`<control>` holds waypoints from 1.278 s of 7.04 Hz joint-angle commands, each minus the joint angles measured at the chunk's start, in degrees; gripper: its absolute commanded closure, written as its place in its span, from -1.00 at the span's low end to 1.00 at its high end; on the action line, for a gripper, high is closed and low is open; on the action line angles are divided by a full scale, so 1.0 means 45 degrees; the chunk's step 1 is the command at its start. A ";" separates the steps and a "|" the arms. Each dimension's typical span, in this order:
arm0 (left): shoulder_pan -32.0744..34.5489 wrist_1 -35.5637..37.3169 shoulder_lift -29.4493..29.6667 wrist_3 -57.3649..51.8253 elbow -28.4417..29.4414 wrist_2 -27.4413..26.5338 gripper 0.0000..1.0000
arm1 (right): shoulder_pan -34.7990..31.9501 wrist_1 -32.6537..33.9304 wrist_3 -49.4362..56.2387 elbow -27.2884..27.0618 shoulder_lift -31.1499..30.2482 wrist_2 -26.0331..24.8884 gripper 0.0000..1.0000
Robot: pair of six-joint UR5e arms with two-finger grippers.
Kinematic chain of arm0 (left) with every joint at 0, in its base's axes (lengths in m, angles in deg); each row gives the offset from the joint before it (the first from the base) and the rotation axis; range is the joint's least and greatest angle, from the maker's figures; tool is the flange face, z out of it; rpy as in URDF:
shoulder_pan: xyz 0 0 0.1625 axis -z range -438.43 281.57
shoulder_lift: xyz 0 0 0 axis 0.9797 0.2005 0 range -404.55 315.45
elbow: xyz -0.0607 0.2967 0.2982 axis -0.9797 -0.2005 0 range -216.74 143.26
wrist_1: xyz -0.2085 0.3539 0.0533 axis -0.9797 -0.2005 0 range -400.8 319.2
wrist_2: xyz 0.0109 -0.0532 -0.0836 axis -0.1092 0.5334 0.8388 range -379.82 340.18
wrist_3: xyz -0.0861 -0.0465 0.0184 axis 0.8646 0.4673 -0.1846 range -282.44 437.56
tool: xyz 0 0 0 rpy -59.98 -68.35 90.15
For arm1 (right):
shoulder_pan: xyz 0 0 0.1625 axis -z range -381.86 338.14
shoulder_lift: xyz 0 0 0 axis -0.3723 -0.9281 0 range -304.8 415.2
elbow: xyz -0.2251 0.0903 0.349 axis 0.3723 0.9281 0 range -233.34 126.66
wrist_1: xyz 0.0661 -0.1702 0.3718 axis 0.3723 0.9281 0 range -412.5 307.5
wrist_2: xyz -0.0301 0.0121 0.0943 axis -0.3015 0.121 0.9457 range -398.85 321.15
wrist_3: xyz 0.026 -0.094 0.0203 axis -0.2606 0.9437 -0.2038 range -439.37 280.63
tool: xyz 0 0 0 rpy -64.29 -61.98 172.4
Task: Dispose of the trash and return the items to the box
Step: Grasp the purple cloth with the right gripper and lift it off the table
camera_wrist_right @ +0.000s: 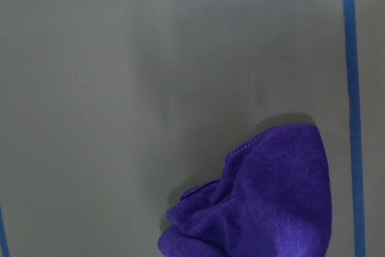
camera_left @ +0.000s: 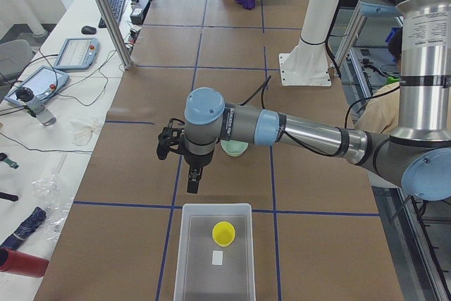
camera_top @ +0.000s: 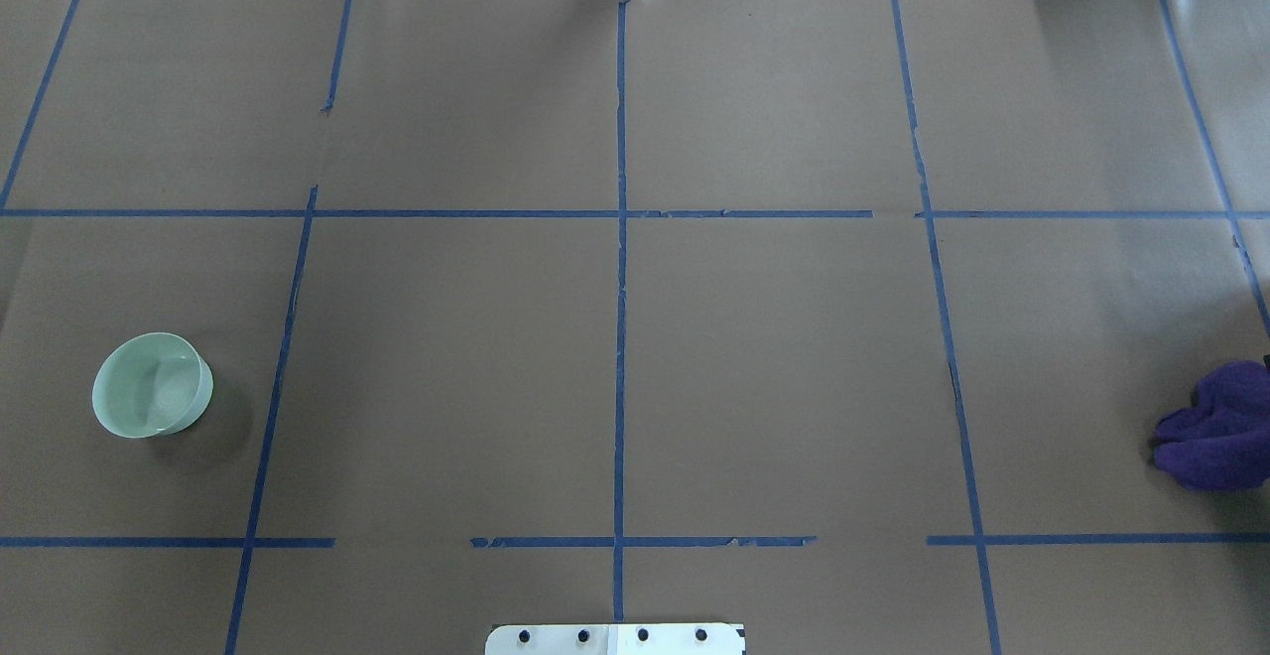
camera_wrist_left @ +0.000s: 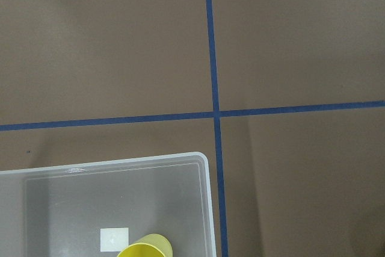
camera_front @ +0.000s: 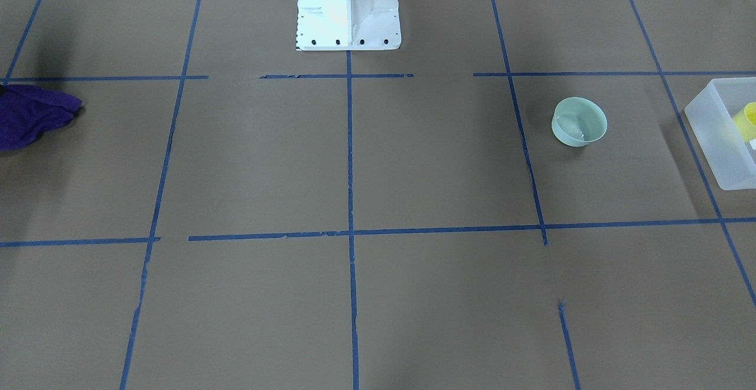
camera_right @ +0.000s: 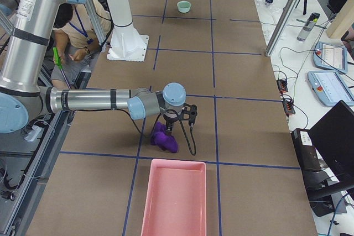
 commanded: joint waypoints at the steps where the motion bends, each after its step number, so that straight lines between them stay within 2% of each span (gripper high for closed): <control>1: -0.0585 -0.0312 0.0076 0.0697 -0.0246 0.0336 -1.00 | 0.1690 -0.0877 -0.1163 0.0498 -0.0501 -0.1389 -0.94; 2: -0.0685 -0.0467 0.0076 0.0874 -0.0247 0.0434 -1.00 | 0.1714 -0.0878 -0.1144 0.0599 -0.0404 -0.1493 -0.76; 3: -0.0705 -0.0546 0.0076 0.0895 -0.0247 0.0455 -1.00 | 0.1734 -0.0916 -0.1144 0.0948 -0.0248 -0.1938 -0.31; 4: -0.0705 -0.0547 0.0076 0.0915 -0.0247 0.0455 -1.00 | 0.1734 -0.0994 -0.1125 0.1029 -0.0150 -0.2097 0.99; 6: -0.0725 -0.0586 0.0251 0.0915 -0.0442 0.0474 -1.00 | 0.1676 -0.1014 -0.1066 0.0933 0.0027 -0.2022 1.00; 7: -0.1112 -0.0799 0.0252 0.0915 -0.0423 0.1035 -1.00 | 0.1559 -0.0995 -0.1047 0.0352 -0.0128 -0.1828 1.00; 8: -0.1386 -0.1458 0.0252 0.1882 -0.0403 0.1640 -1.00 | -0.0066 -0.0782 -0.1008 -0.0737 -0.0497 -0.1072 1.00; 9: -0.1930 -0.2219 0.0252 0.3033 -0.0403 0.1646 -1.00 | -0.2054 -0.0780 -0.0969 -0.1134 -0.0520 0.0522 1.00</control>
